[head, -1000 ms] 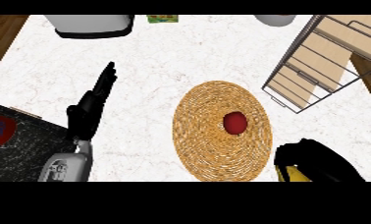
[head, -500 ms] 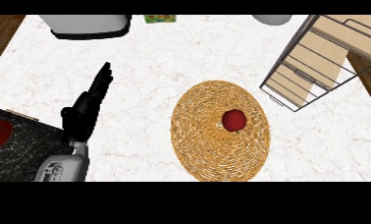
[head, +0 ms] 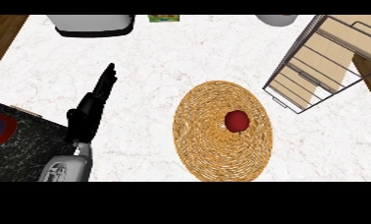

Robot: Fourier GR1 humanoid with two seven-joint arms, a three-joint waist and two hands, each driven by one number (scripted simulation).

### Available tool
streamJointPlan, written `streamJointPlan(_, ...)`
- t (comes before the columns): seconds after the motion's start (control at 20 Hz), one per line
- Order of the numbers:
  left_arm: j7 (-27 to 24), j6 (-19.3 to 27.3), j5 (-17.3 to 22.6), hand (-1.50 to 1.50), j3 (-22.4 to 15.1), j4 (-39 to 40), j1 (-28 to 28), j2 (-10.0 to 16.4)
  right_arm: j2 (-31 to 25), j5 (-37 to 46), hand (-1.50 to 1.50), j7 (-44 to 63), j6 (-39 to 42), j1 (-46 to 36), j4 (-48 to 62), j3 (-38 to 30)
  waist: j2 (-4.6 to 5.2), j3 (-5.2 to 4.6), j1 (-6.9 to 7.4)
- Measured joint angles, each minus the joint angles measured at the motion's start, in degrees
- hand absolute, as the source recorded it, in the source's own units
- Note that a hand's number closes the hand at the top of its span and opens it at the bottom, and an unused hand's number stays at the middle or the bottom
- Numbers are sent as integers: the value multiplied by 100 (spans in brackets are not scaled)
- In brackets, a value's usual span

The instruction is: Pick the lemon from the placemat and place it in the tiered shelf

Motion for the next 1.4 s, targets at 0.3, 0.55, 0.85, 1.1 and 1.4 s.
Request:
streamJointPlan(0.3,50,-24,26,0,20,42,-133,0,-285,-1575,150,940,374,-352,-4,-1105,17,-1,93)
streamJointPlan(0.55,95,-45,-4,0,-46,38,-187,-32,-726,-2445,150,1785,461,-1017,337,-1700,27,0,145)
streamJointPlan(0.85,137,-128,83,0,62,176,-407,24,-1219,-3024,150,2948,210,-1959,546,-1698,37,2,184)
streamJointPlan(1.1,175,-135,55,0,-27,-11,-257,-14,-1508,-2965,150,3449,-119,-2799,958,-1403,40,5,225)
streamJointPlan(1.4,-15,-119,25,0,0,223,-310,-26,-1673,-2615,150,3733,-598,-3780,1281,-776,45,5,242)
